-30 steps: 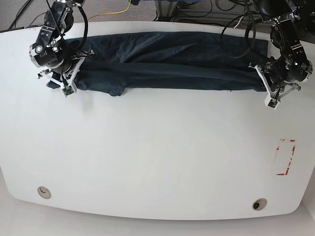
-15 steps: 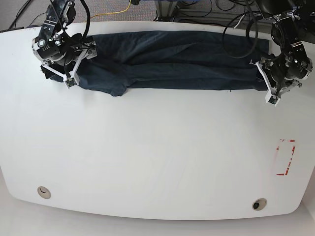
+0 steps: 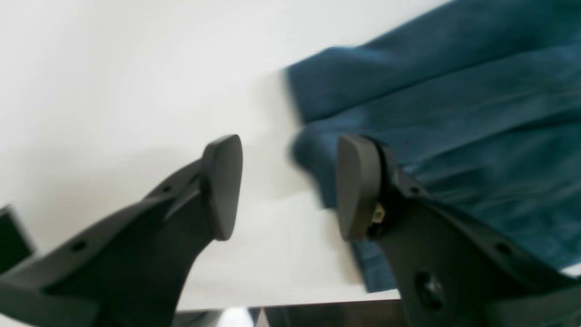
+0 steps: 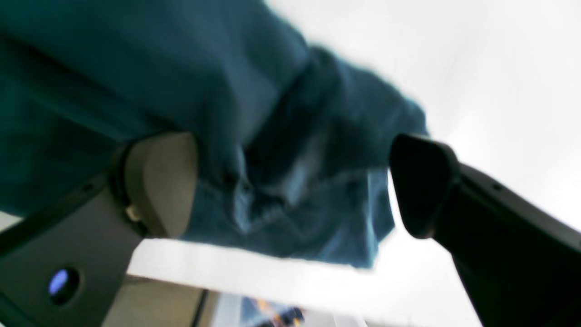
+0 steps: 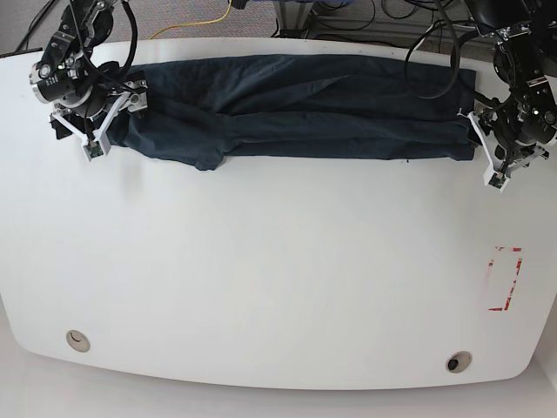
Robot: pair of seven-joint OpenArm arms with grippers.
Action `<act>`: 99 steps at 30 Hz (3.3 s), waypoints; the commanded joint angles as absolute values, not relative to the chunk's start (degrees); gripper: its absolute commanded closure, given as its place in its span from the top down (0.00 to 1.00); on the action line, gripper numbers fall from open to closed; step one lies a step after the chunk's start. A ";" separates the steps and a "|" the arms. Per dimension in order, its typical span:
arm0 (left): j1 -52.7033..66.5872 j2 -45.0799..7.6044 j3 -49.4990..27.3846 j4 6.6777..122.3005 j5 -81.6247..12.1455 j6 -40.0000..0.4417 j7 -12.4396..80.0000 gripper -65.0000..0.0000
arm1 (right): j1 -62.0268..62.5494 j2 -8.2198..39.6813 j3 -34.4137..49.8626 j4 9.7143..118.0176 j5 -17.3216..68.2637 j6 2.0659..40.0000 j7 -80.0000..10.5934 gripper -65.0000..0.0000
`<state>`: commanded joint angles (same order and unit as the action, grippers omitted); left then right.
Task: Layout the t-shirt on the table in an organized manner, then fold the t-shirt properly
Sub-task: 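Lay the folded edge down and open both grippers, then move the right gripper inward along the folded shirt and grasp fabric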
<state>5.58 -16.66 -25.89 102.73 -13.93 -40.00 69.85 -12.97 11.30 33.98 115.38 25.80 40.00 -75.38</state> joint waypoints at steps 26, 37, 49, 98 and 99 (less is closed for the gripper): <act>4.09 -15.60 -25.71 102.64 -13.93 -40.00 69.85 0.48 | 0.57 11.03 33.71 96.48 28.18 40.00 -77.14 1.00; 4.00 -15.52 -25.71 102.55 -13.93 -40.00 69.76 0.48 | 0.40 11.30 33.63 96.48 36.00 40.00 -80.00 0.74; 4.00 -15.43 -25.71 102.55 -13.93 -40.00 69.76 0.48 | -0.84 12.70 27.82 96.57 40.92 40.00 -80.00 0.53; 4.18 -14.81 -22.37 102.55 -13.93 -40.00 69.76 0.48 | 2.86 11.21 11.91 87.96 40.04 40.00 -62.37 0.85; 4.18 -14.81 -22.37 102.55 -13.93 -40.00 69.76 0.48 | 2.86 11.47 11.91 87.96 39.60 40.00 -62.11 0.85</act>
